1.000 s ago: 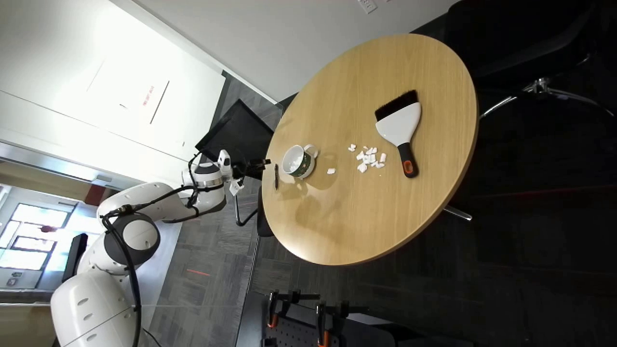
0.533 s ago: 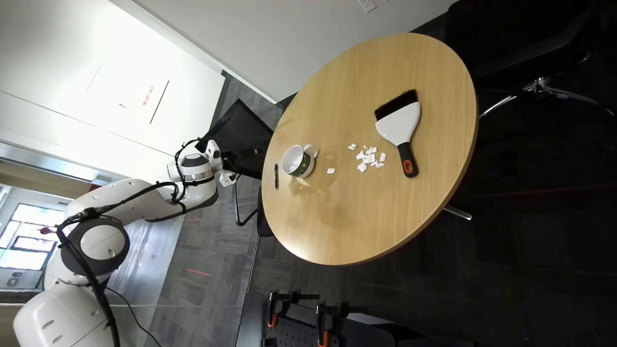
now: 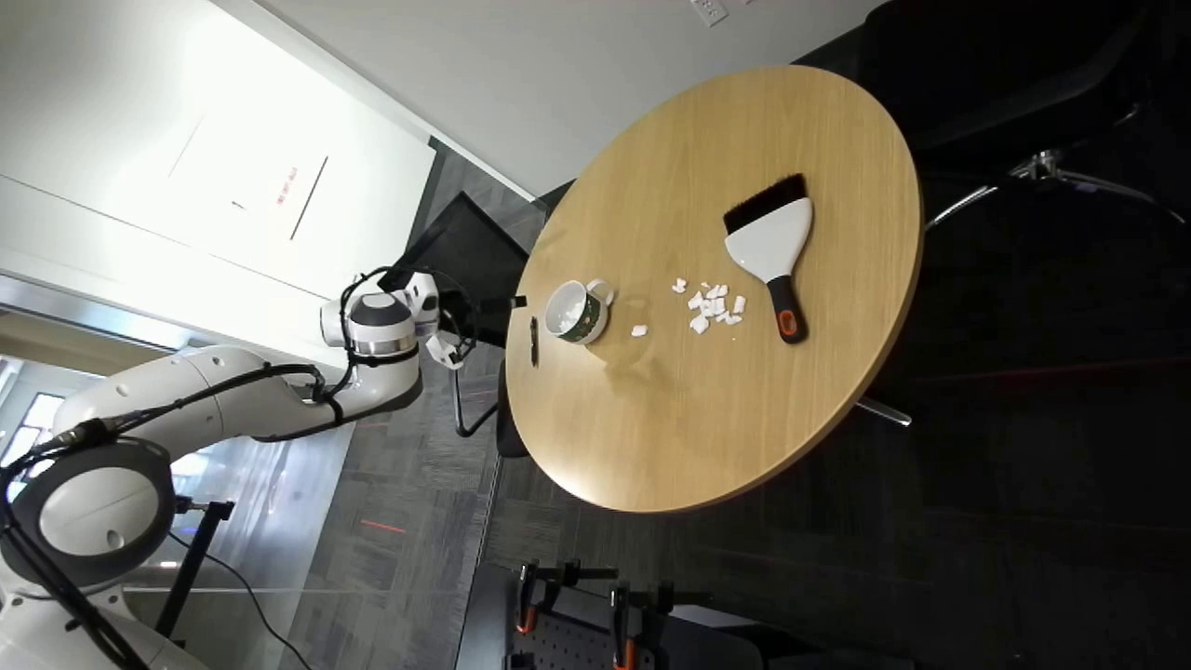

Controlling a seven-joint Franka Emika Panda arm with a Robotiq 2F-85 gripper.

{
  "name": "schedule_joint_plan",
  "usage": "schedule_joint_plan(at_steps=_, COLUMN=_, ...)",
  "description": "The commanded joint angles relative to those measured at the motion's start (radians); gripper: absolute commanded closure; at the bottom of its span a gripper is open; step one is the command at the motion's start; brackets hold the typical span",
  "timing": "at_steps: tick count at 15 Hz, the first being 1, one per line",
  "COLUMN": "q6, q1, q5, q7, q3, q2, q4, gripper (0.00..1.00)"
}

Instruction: Use the pen to stir the contents of the mug, pour the contents of the mug on the table, then sweep them

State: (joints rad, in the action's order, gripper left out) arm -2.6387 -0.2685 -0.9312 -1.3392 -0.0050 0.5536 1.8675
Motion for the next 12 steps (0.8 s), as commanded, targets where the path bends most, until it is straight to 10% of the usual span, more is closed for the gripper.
schedule_joint_plan(at_steps=1, q6=-0.076, q1=0.057, q5=0.088, q7=0.002, q3=-0.005, q2=-0.115, q4=0.166, gripper=0.00)
schedule_joint_plan(at_steps=10, q6=-0.090, q1=0.082, q5=0.109, q7=0.003, q3=-0.006, q2=-0.093, q4=0.166, gripper=0.00)
schedule_joint_plan(at_steps=12, q6=-0.124, q1=0.140, q5=0.296, q7=0.198, q3=0.052, q2=-0.077, q4=0.172, gripper=0.00)
